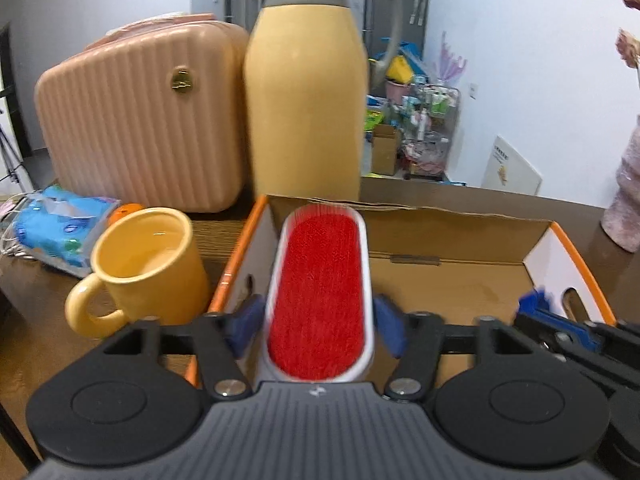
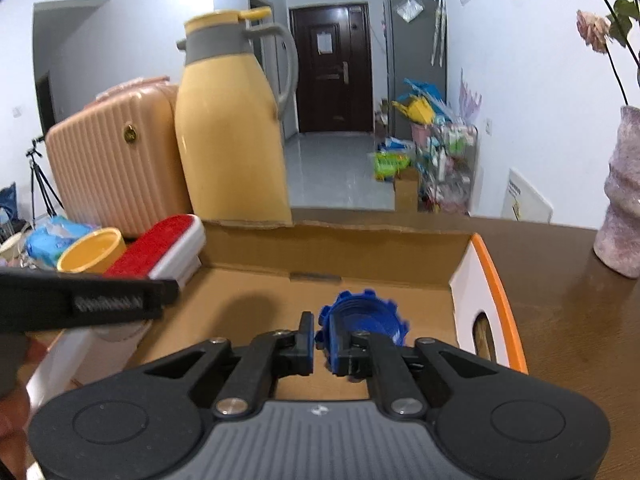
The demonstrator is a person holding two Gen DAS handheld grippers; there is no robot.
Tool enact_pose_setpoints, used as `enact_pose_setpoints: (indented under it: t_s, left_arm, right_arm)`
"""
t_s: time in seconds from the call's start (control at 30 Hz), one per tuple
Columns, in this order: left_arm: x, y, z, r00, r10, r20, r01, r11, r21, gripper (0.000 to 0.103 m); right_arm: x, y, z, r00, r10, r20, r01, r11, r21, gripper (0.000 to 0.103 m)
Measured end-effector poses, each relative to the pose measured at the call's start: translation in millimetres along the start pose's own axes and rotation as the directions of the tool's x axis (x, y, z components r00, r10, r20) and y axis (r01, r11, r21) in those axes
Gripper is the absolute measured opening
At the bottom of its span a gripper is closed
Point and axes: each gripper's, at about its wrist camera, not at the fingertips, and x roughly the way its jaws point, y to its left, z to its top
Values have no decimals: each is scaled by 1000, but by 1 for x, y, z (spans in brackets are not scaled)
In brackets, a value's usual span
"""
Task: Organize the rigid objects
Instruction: 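Open both tools to drop the lint brush and blue cap into the box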
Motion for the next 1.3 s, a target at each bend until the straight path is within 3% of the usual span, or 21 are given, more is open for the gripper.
enact_pose_setpoints:
  t_s: [0.03, 0.07, 0.1, 0.13, 0.2, 0.27, 0.77, 1.3]
  left_arm:
    - [-4, 3, 1, 1000, 20, 16, -20, 1000, -8, 100]
    - [-10, 6, 2, 999, 26, 39, -26, 1000, -18, 103]
    - [-18, 9, 3, 998, 18, 65, -16, 1000, -23, 103]
    - [-24, 9, 3, 997, 2, 74, 0, 1000, -20, 103]
    - [-31, 12, 4, 996, -13, 84, 15, 1000, -21, 103]
    - [-37, 12, 2, 996, -13, 92, 15, 1000, -17, 103]
    - [-67, 16, -14, 996, -19, 84, 19, 1000, 2, 103]
    - [-115, 32, -48, 992, -21, 125, 20, 1000, 10, 103]
  right_arm:
    - [-1, 0, -1, 1000, -6, -3, 6, 1000, -2, 36]
    - [-4, 0, -2, 1000, -7, 0, 7, 1000, -5, 60]
    - [-8, 0, -3, 1000, -14, 11, 14, 1000, -7, 70]
    - [-11, 0, -3, 999, -26, 24, 26, 1000, -9, 79]
    - [-18, 0, -3, 998, -41, 45, 42, 999, -15, 82]
    - [-24, -2, -3, 997, -46, 55, 46, 999, -7, 91]
    - [-60, 4, -10, 995, -67, 80, 68, 998, -11, 101]
    - [-118, 11, -39, 992, -65, 112, 67, 998, -13, 103]
